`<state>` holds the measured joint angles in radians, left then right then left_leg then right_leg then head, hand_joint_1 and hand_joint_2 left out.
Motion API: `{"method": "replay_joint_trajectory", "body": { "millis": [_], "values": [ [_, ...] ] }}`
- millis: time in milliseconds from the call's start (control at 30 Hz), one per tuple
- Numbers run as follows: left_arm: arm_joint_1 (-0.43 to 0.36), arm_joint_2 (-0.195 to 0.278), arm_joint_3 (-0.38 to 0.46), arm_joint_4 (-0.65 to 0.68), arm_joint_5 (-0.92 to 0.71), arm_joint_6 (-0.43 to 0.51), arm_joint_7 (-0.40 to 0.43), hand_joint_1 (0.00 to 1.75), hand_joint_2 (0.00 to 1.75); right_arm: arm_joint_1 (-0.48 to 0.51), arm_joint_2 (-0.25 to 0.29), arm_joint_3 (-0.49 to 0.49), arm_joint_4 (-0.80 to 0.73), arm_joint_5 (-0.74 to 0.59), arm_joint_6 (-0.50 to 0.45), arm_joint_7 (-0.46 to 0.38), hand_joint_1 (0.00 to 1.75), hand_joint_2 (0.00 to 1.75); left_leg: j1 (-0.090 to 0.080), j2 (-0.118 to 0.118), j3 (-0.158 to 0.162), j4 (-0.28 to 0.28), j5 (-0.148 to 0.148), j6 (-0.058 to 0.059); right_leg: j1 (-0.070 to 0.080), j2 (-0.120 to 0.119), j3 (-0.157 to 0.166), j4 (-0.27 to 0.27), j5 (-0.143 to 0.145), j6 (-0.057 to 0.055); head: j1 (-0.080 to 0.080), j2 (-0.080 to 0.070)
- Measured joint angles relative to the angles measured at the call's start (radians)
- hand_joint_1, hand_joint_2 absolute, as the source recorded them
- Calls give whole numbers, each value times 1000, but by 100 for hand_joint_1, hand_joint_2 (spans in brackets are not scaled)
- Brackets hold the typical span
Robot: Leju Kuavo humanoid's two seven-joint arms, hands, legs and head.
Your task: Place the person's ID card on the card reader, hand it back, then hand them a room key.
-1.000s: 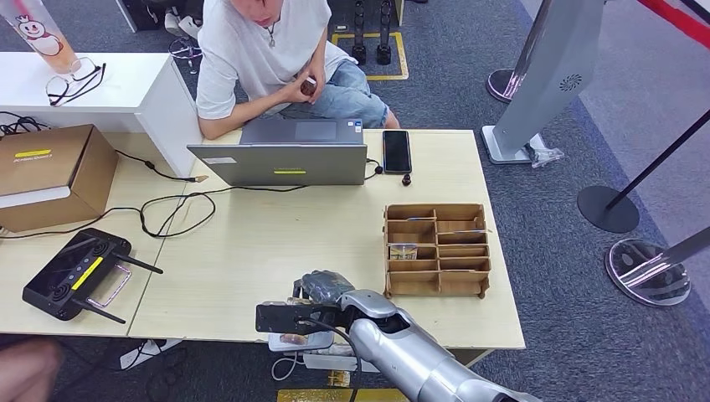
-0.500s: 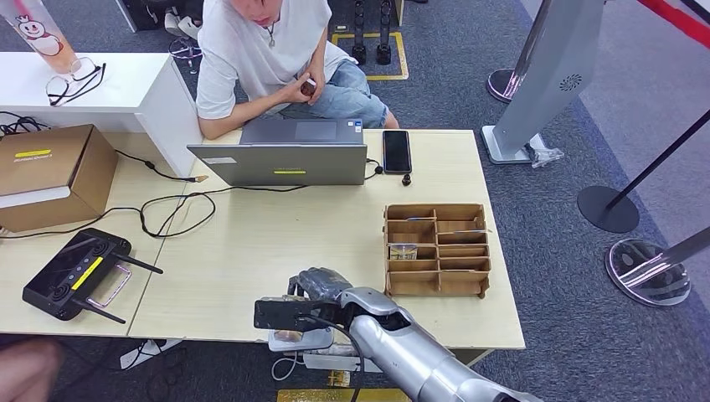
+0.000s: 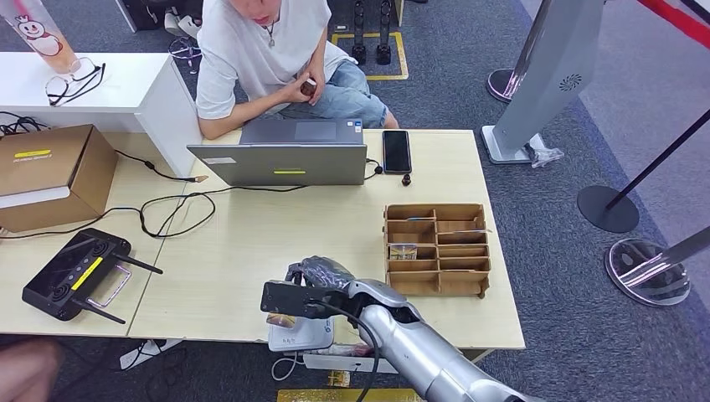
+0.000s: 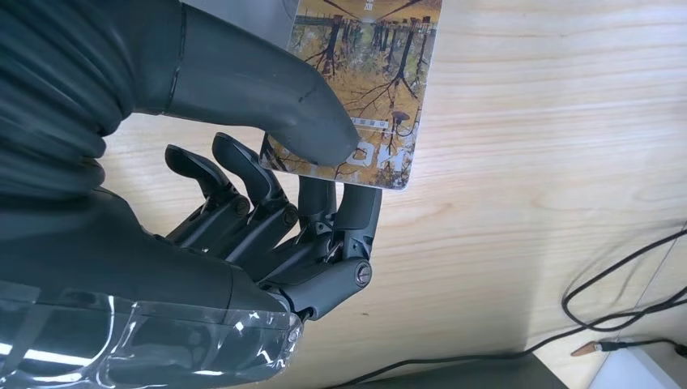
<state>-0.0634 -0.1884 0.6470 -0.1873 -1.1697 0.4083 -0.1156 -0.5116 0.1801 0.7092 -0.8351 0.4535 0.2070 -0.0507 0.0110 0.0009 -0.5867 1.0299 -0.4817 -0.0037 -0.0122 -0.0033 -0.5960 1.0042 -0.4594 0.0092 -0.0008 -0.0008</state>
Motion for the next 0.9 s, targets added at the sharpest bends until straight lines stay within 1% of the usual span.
{"method": "replay_joint_trajectory", "body": {
  "millis": [367, 900],
  "values": [
    [1, 2, 0, 0, -2, -4, -5, 0, 0, 39, -27, -42, -98, -19, -9, -3, 175, 175, 0, 0, 0, 0, 0, 0, 0, 0, 0, 0, 0, 0, 0, 0],
    [16, 8, -5, 0, -3, -8, -14, 0, 0, 94, -41, -96, -226, -33, -41, -16, 175, 175, 0, 0, 0, 0, 0, 0, 0, 0, 0, 0, 0, 0, 0, 0]
  ]
}}
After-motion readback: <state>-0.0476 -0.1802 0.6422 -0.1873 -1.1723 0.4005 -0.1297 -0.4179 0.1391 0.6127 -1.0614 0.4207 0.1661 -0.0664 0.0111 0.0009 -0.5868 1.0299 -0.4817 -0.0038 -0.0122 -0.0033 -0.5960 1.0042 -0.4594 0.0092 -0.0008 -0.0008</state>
